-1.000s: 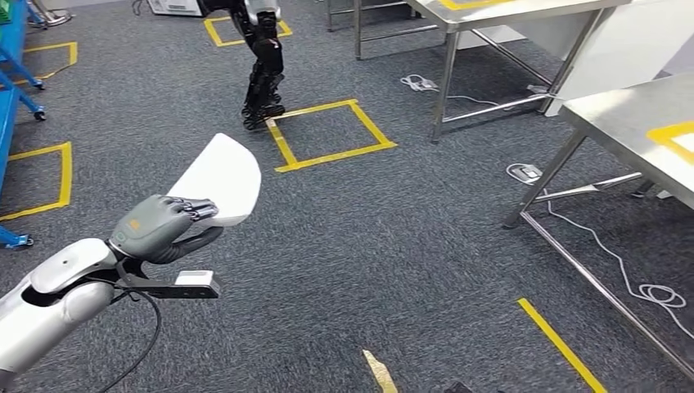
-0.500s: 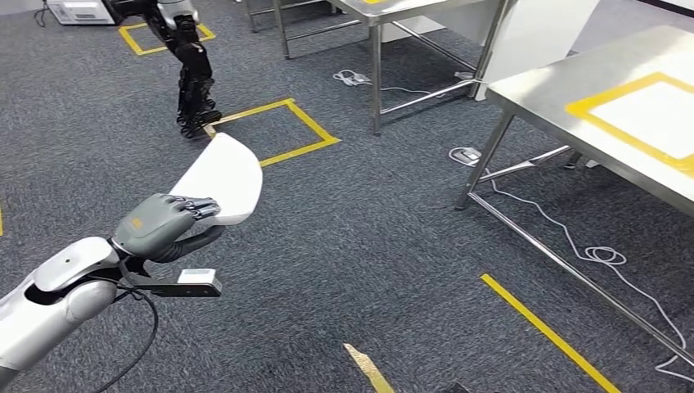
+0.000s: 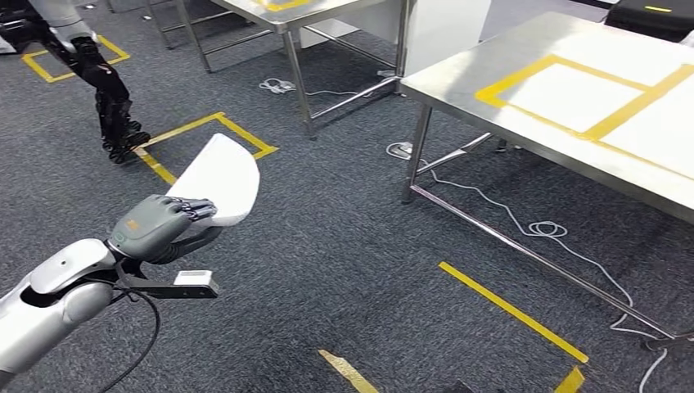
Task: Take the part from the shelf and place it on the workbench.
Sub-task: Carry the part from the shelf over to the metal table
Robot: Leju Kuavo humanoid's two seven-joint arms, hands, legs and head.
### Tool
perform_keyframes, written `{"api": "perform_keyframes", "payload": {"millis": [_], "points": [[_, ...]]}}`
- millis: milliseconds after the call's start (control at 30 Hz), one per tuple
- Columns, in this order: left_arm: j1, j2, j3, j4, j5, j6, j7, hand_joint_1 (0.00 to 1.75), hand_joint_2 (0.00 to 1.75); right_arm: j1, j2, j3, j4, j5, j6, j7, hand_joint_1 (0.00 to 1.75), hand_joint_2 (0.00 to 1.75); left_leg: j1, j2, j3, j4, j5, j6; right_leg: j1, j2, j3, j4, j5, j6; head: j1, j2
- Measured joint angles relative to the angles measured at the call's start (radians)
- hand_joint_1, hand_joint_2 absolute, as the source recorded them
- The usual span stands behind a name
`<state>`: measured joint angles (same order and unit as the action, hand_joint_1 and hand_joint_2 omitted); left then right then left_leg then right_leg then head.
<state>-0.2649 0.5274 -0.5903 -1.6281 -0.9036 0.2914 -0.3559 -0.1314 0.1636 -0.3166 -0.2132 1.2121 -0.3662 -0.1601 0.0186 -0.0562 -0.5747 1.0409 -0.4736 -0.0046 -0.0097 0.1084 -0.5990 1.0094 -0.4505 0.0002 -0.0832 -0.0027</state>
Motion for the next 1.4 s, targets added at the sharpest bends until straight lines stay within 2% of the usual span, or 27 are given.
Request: {"api": "perform_keyframes", "payload": {"millis": [33, 100, 167, 233, 300, 333, 367, 433, 500, 533, 600, 633, 700, 767, 833, 867, 900, 967, 1033, 1067, 1100, 1133, 1200, 1267, 1333, 1367, 1400], "points": [[-0.001, 0.0, 0.0, 0.0, 0.0, 0.0, 0.0, 1.75, 1.75, 0.0, 0.0, 0.0, 0.0, 0.0, 0.0, 0.0, 0.0, 0.0, -0.001, -0.008, 0.007, -0.019, 0.0, 0.002, -0.001, 0.011, -0.005, 0.001, 0.002, 0.006, 0.0, 0.0], [-0.003, -0.001, 0.0, 0.0, 0.001, 0.001, -0.001, 1.75, 1.75, 0.003, 0.0, 0.0, 0.0, 0.0, 0.0, 0.0, 0.0, 0.0, 0.0, 0.008, 0.008, -0.028, -0.002, 0.005, -0.004, 0.025, -0.016, -0.001, 0.006, 0.02, 0.0, 0.0], [-0.005, -0.003, 0.0, 0.0, 0.001, 0.001, -0.001, 1.75, 1.75, 0.005, -0.001, 0.0, 0.0, 0.0, 0.0, 0.0, 0.0, 0.0, 0.002, 0.03, 0.01, -0.037, 0.004, 0.016, -0.001, -0.015, -0.036, 0.024, -0.014, 0.03, 0.004, 0.0], [-0.004, -0.004, 0.0, 0.0, 0.001, 0.002, -0.001, 1.75, 1.75, 0.002, -0.001, 0.0, 0.0, 0.0, 0.0, 0.0, 0.0, 0.0, 0.0, 0.056, 0.011, -0.041, 0.007, 0.024, 0.001, -0.079, -0.089, 0.131, -0.072, 0.037, 0.008, 0.0], [-0.001, -0.004, -0.001, 0.0, 0.001, 0.002, -0.001, 1.75, 1.75, 0.0, -0.001, 0.0, 0.0, 0.0, 0.0, 0.0, 0.0, 0.0, -0.003, 0.081, 0.011, -0.041, 0.006, 0.027, -0.001, -0.099, -0.149, 0.261, -0.123, 0.043, 0.009, 0.0], [0.0, -0.005, -0.002, 0.0, 0.001, 0.002, -0.001, 1.75, 1.75, 0.001, -0.001, 0.0, 0.0, 0.0, 0.0, 0.0, 0.0, 0.0, -0.004, 0.094, 0.011, -0.041, 0.005, 0.027, -0.001, -0.101, -0.161, 0.288, -0.126, 0.044, 0.009, 0.0], [0.0, -0.005, -0.002, 0.0, 0.001, 0.002, -0.001, 1.75, 1.75, 0.001, -0.001, 0.0, 0.0, 0.0, 0.0, 0.001, 0.0, 0.0, -0.004, 0.105, 0.011, -0.041, 0.004, 0.026, -0.002, -0.104, -0.151, 0.271, -0.108, 0.045, 0.01, 0.0], [0.001, -0.006, -0.003, 0.0, 0.001, 0.002, -0.001, 1.75, 1.75, 0.001, -0.002, 0.0, 0.0, -0.001, 0.0, 0.001, 0.0, 0.0, -0.004, 0.128, 0.015, -0.04, 0.0, 0.022, 0.0, -0.131, -0.078, 0.138, -0.046, 0.043, 0.01, 0.0], [0.0, -0.006, -0.002, 0.0, 0.001, 0.002, -0.001, 1.75, 1.75, -0.003, -0.002, 0.0, 0.0, -0.001, 0.0, 0.001, 0.0, 0.0, -0.01, 0.147, 0.019, -0.037, -0.005, 0.013, 0.006, -0.161, -0.012, 0.02, -0.012, 0.031, 0.009, 0.0], [0.0, -0.005, -0.002, 0.0, 0.001, 0.002, -0.001, 1.75, 1.75, -0.003, -0.002, 0.0, 0.0, -0.001, 0.0, 0.001, 0.0, 0.0, -0.012, 0.155, 0.02, -0.037, -0.006, 0.009, 0.009, -0.166, 0.001, -0.002, -0.01, 0.025, 0.009, 0.0], [0.0, -0.006, -0.003, 0.0, 0.0, 0.002, -0.001, 1.75, 1.75, -0.002, -0.002, 0.0, 0.0, -0.001, 0.0, 0.001, 0.0, 0.0, -0.014, 0.172, 0.024, -0.038, -0.008, 0.001, 0.011, -0.146, 0.001, -0.004, -0.009, 0.012, 0.008, 0.0], [-0.001, -0.006, -0.002, 0.0, 0.0, 0.003, -0.001, 1.75, 1.75, -0.001, -0.002, 0.0, 0.0, -0.001, 0.0, 0.001, 0.0, 0.0, -0.012, 0.166, 0.025, -0.035, -0.013, -0.004, 0.009, -0.136, 0.0, -0.005, -0.007, 0.007, 0.008, 0.0], [-0.001, -0.005, -0.001, 0.0, 0.001, 0.003, -0.001, 1.75, 1.75, -0.001, -0.002, 0.0, 0.0, -0.001, 0.001, 0.001, 0.0, 0.0, -0.006, 0.12, 0.006, 0.018, -0.053, -0.013, 0.004, -0.116, 0.002, -0.009, -0.002, -0.004, 0.006, 0.0], [-0.002, -0.005, -0.001, 0.0, 0.004, 0.001, -0.001, 1.75, 1.75, -0.004, -0.002, 0.0, 0.0, -0.001, 0.003, 0.001, 0.0, 0.0, -0.003, 0.074, -0.052, 0.151, -0.12, -0.018, 0.003, -0.093, 0.002, -0.01, -0.001, -0.009, 0.005, 0.0], [-0.002, -0.006, -0.002, 0.0, 0.008, -0.005, -0.001, 1.75, 1.75, -0.005, -0.002, 0.0, 0.0, -0.001, 0.008, 0.001, 0.0, 0.0, -0.003, 0.065, -0.101, 0.252, -0.148, -0.018, 0.004, -0.068, 0.003, -0.008, -0.001, -0.011, 0.004, 0.0], [-0.003, -0.007, -0.002, 0.001, 0.01, -0.008, -0.001, 1.75, 1.75, -0.005, -0.002, 0.0, 0.0, -0.001, 0.01, 0.002, 0.0, 0.0, -0.003, 0.064, -0.103, 0.25, -0.132, -0.016, 0.005, -0.054, 0.003, -0.006, -0.001, -0.011, 0.004, 0.0], [-0.005, -0.008, -0.002, 0.001, 0.013, -0.01, -0.001, 1.75, 1.75, -0.006, -0.002, 0.0, 0.0, -0.001, 0.011, 0.002, 0.0, 0.0, -0.003, 0.06, -0.087, 0.208, -0.097, -0.013, 0.005, -0.04, 0.004, -0.004, -0.001, -0.01, 0.004, 0.0], [-0.012, -0.008, -0.001, 0.001, 0.018, -0.013, -0.001, 1.75, 1.75, -0.008, -0.002, 0.0, 0.0, -0.002, 0.013, 0.002, 0.0, 0.0, -0.001, 0.02, -0.032, 0.074, -0.022, -0.004, 0.005, -0.014, 0.002, 0.0, -0.001, -0.008, 0.005, 0.0], [-0.018, -0.007, 0.0, 0.001, 0.023, -0.016, -0.001, 1.75, 1.75, -0.01, -0.002, 0.0, 0.0, -0.002, 0.015, 0.002, 0.0, 0.0, 0.0, -0.022, 0.0, -0.008, 0.003, 0.003, 0.001, 0.009, -0.008, 0.004, 0.002, 0.002, 0.006, 0.0], [-0.02, -0.006, 0.001, 0.002, 0.026, -0.017, -0.001, 1.75, 1.75, -0.009, -0.001, 0.0, 0.0, -0.002, 0.016, 0.003, 0.0, 0.0, -0.001, -0.027, 0.002, -0.017, -0.001, 0.005, -0.002, 0.021, -0.015, 0.004, 0.006, 0.01, 0.006, 0.0], [-0.023, -0.005, 0.003, 0.001, 0.029, -0.019, -0.001, 1.75, 1.75, -0.007, -0.002, 0.0, 0.0, -0.002, 0.016, 0.004, 0.0, 0.0, -0.002, -0.017, 0.003, -0.024, 0.0, 0.007, -0.004, 0.032, -0.02, 0.001, 0.01, 0.018, 0.006, 0.0], [-0.025, -0.005, 0.004, 0.001, 0.031, -0.021, -0.001, 1.75, 1.75, -0.005, -0.002, 0.0, 0.0, -0.004, 0.016, 0.004, 0.0, 0.0, -0.002, -0.004, 0.004, -0.029, 0.003, 0.011, -0.005, 0.028, -0.026, 0.002, 0.01, 0.025, 0.006, 0.0], [-0.028, -0.005, 0.008, 0.001, 0.035, -0.024, -0.001, 1.75, 1.75, -0.005, -0.002, 0.0, 0.0, -0.006, 0.016, 0.006, 0.0, 0.0, 0.001, 0.023, 0.009, -0.04, 0.01, 0.021, 0.0, -0.025, -0.051, 0.041, -0.016, 0.035, 0.01, 0.0], [-0.028, -0.004, 0.011, 0.001, 0.036, -0.025, -0.001, 1.75, 1.75, -0.009, -0.002, 0.0, 0.0, -0.008, 0.017, 0.006, 0.0, 0.0, -0.001, 0.052, 0.009, -0.043, 0.011, 0.027, 0.001, -0.087, -0.11, 0.161, -0.077, 0.041, 0.015, 0.0], [-0.026, -0.004, 0.012, 0.002, 0.036, -0.026, -0.001, 1.75, 1.75, -0.008, -0.002, 0.0, 0.0, -0.009, 0.017, 0.006, 0.0, 0.0, -0.002, 0.08, 0.009, -0.043, 0.01, 0.028, -0.002, -0.102, -0.163, 0.274, -0.115, 0.047, 0.015, 0.0], [-0.026, -0.005, 0.012, 0.002, 0.036, -0.026, -0.001, 1.75, 1.75, -0.007, -0.002, 0.0, 0.0, -0.009, 0.017, 0.006, 0.0, 0.0, -0.003, 0.093, 0.009, -0.042, 0.01, 0.027, -0.002, -0.104, -0.165, 0.28, -0.108, 0.048, 0.015, 0.0], [-0.026, -0.005, 0.012, 0.002, 0.036, -0.026, -0.001, 1.75, 1.75, -0.006, -0.002, 0.0, 0.0, -0.009, 0.017, 0.006, 0.0, 0.0, -0.003, 0.106, 0.01, -0.042, 0.009, 0.026, -0.002, -0.108, -0.145, 0.246, -0.085, 0.048, 0.015, 0.0]]}}
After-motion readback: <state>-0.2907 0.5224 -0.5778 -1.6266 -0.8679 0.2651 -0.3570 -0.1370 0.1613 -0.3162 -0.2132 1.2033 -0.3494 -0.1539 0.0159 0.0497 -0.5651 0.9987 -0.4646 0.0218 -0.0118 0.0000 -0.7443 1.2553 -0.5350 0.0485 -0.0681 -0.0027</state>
